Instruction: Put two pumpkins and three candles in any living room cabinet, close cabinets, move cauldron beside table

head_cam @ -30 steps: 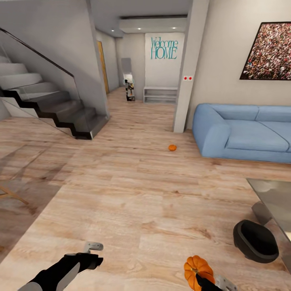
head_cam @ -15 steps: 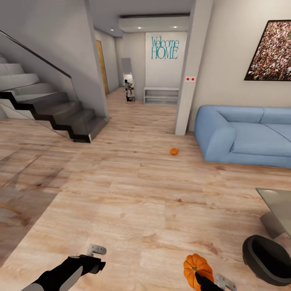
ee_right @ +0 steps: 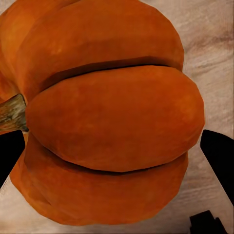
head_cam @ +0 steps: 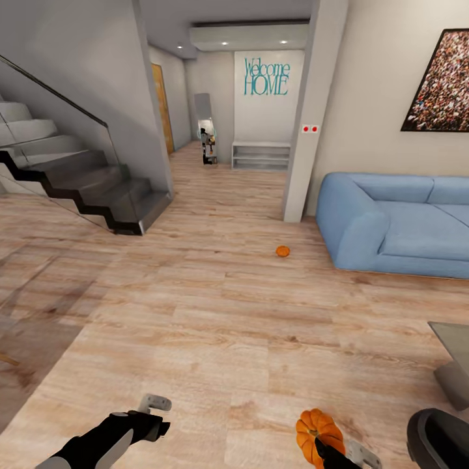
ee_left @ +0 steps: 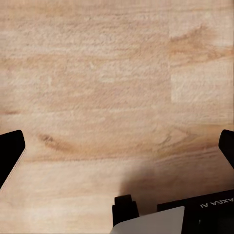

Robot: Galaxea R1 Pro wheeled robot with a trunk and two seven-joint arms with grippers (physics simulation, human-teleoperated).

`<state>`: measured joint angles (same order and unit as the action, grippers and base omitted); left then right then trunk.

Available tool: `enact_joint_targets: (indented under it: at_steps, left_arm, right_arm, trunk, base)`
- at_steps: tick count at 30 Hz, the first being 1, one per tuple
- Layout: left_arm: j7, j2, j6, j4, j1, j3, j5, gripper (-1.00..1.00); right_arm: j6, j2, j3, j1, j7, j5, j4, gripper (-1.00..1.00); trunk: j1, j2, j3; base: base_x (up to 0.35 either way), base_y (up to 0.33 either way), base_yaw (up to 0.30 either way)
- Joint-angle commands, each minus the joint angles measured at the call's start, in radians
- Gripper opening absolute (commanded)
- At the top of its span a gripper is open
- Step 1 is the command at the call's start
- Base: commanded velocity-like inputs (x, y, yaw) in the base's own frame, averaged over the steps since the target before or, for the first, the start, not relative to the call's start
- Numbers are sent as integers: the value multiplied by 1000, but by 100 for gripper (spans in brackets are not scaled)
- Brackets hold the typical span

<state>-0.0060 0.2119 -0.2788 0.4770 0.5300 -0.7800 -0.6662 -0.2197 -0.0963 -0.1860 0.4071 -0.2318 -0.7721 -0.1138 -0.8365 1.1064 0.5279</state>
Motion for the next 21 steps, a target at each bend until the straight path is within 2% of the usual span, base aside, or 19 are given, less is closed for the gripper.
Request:
enact_joint_targets:
  at_steps: [1, 11, 21]
  left_arm:
    - [0, 1, -3, 2, 1, -4, -4, 100]
    - [0, 0, -3, 2, 1, -4, -3, 100]
    - [0, 1, -3, 2, 1, -4, -2, 100]
  right_arm:
    - [-9, 0, -7, 1, -4, -10, 2, -100]
    - [-22, 0, -7, 1, -4, -12, 7, -100]
    - [-23, 0, -7, 1, -4, -12, 8, -100]
  trunk:
    - [-1, 1, 1]
    - [-1, 1, 1]
    - [-1, 1, 1]
  base:
    - [335, 0, 0]
    - [335, 6, 0]
    - [317, 109, -32]
